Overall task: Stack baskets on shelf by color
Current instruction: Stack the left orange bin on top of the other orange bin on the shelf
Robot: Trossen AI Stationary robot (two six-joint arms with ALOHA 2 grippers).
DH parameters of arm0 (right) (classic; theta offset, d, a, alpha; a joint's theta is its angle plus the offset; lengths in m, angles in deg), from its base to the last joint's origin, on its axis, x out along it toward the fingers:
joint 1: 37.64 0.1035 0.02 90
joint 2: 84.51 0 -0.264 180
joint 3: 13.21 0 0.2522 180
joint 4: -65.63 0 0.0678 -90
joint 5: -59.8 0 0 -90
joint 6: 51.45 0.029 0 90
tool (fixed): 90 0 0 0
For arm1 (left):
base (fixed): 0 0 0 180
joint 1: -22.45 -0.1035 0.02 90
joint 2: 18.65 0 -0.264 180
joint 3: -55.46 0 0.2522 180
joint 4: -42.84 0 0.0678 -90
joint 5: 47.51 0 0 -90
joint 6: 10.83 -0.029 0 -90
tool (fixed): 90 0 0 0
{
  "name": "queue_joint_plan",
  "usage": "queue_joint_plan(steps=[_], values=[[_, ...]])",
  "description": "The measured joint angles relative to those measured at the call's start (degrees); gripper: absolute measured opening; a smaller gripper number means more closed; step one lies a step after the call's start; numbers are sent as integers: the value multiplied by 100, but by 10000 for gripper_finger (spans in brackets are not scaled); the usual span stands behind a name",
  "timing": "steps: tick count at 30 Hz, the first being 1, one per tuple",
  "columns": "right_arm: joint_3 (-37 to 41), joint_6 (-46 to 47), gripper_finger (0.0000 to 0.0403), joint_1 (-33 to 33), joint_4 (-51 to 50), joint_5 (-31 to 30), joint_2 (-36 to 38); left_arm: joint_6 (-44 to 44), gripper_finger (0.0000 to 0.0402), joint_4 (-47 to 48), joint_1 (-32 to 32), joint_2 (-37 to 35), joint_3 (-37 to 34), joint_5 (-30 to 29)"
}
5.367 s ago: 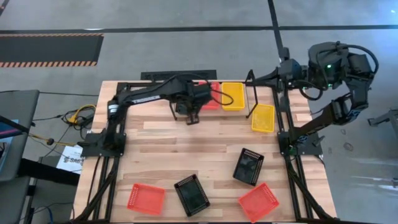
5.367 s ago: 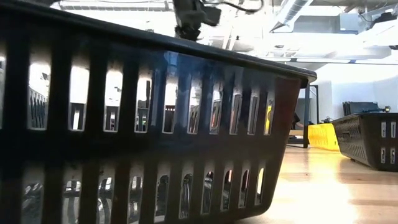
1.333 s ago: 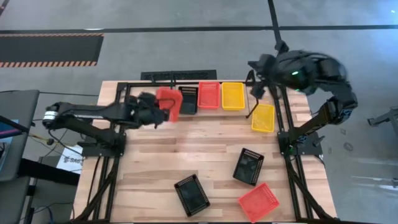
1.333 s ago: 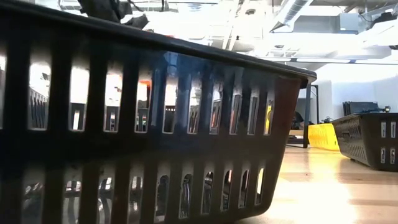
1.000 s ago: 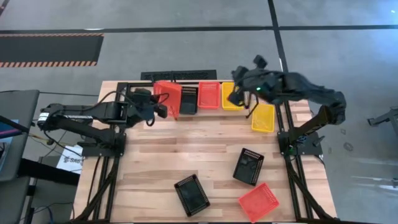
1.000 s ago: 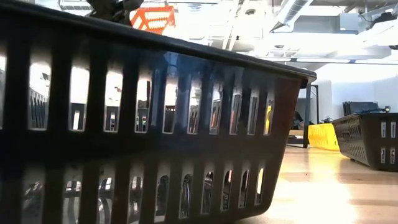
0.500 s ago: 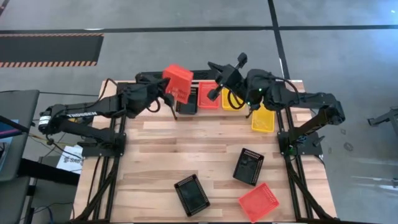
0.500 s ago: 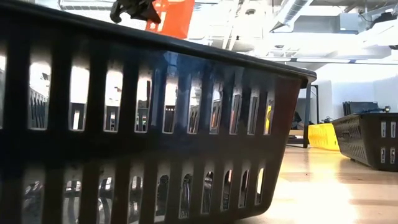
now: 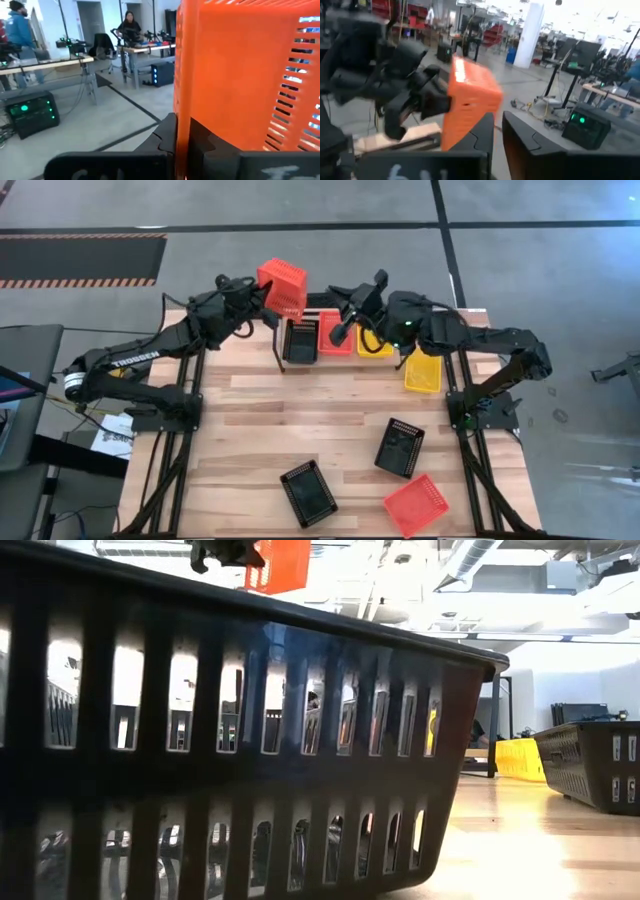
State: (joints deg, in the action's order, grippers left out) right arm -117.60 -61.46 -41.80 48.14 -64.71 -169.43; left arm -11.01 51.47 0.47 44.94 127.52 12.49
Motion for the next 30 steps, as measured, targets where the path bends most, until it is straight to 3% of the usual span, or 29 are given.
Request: queue_joint_plan(steps=[5, 9, 17, 23, 27, 30], values=[[7, 146, 102, -18, -22, -20, -309, 220, 0, -134, -291, 373, 4, 664], [-65, 110, 144, -16, -81, -251, -629, 226, 0, -283, -307, 842, 75, 764], [-542, -578, 213, 164, -445, -1596, -1080, -308, 0, -110, -325, 1765, 1138, 895], [-605, -831, 218, 228, -1045, -3319, -1044, -600, 0, 406, -308, 2084, 1950, 1075], [-603, -663, 208, 174, -1089, -3508, -1020, -595, 0, 406, -232, 2079, 2110, 1440], [-603, -651, 201, 75, -1196, -3421, -1019, -696, 0, 472, -141, 2079, 2124, 1203]])
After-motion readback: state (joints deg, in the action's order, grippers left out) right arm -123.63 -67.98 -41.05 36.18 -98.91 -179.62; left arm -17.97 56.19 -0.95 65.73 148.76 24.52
